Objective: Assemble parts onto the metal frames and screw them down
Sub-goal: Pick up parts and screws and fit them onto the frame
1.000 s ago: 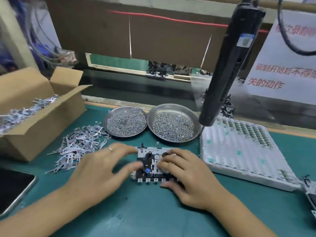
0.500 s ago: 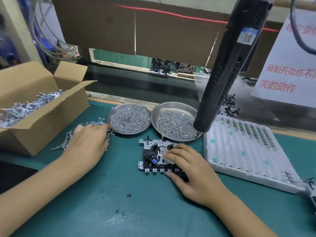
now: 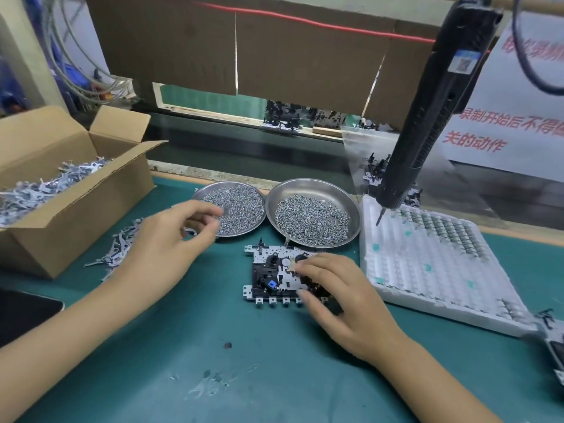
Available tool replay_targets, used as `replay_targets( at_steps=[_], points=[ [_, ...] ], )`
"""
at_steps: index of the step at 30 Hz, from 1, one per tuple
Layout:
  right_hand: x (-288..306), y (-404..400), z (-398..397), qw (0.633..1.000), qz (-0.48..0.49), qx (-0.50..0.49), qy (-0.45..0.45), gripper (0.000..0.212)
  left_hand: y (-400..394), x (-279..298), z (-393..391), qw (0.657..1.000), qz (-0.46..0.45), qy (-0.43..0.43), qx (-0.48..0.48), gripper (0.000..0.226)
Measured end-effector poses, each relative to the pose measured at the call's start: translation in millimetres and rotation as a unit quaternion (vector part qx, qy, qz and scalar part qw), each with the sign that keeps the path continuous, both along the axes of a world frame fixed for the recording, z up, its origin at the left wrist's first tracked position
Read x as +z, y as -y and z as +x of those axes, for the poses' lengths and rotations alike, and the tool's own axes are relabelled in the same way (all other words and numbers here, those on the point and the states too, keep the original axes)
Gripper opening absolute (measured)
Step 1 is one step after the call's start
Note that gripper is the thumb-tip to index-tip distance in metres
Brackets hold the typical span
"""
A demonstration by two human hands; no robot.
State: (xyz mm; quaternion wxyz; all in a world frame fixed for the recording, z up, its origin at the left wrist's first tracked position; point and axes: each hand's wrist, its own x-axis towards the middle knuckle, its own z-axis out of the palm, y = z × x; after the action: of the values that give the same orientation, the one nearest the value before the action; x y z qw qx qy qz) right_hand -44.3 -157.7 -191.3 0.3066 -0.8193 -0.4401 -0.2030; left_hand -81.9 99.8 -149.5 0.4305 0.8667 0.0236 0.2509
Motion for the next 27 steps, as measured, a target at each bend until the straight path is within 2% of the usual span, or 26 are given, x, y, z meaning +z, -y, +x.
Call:
replay_targets(
  at_steps=[4, 6, 8, 11, 13, 15, 19, 24, 27],
  points=[
    [7, -12, -5, 0.982, 0.155, -0.009, -0.104, 0.029, 42, 4, -2, 0.971, -0.207, -0.025, -0.12, 0.013],
    [8, -20, -8, 0.97, 0.194, -0.018, -0.143, 0.034, 63, 1, -1, 0.953, -0.264, -0.027, -0.145, 0.012],
    [6, -26, -10, 0.966, 0.214, -0.024, -0.146, 0.031, 77, -4, 2, 0.944, -0.294, -0.021, -0.152, 0.01],
    [2, -25, -9, 0.966, 0.231, -0.043, -0.11, 0.02, 83, -13, 5, 0.95, -0.278, -0.009, -0.144, 0.01],
    [3, -24, -8, 0.96, 0.236, -0.052, -0.139, 0.019, 83, -19, 4, 0.961, -0.246, 0.002, -0.127, 0.011],
    [4, -26, -9, 0.956, 0.23, -0.05, -0.174, 0.021, 83, -24, 2, 0.976, -0.187, 0.019, -0.106, 0.011],
    [5, -26, -11, 0.962, 0.213, -0.071, -0.154, 0.022, 83, -24, -1, 0.991, -0.057, 0.085, -0.088, 0.012],
    [6, -30, -13, 0.959, 0.204, -0.069, -0.185, 0.03, 84, -23, -3, 0.99, -0.078, 0.098, -0.064, 0.013],
    [3, -30, -12, 0.961, 0.205, -0.072, -0.17, 0.025, 85, -23, -5, 0.99, -0.076, 0.098, -0.068, 0.012]
  ],
)
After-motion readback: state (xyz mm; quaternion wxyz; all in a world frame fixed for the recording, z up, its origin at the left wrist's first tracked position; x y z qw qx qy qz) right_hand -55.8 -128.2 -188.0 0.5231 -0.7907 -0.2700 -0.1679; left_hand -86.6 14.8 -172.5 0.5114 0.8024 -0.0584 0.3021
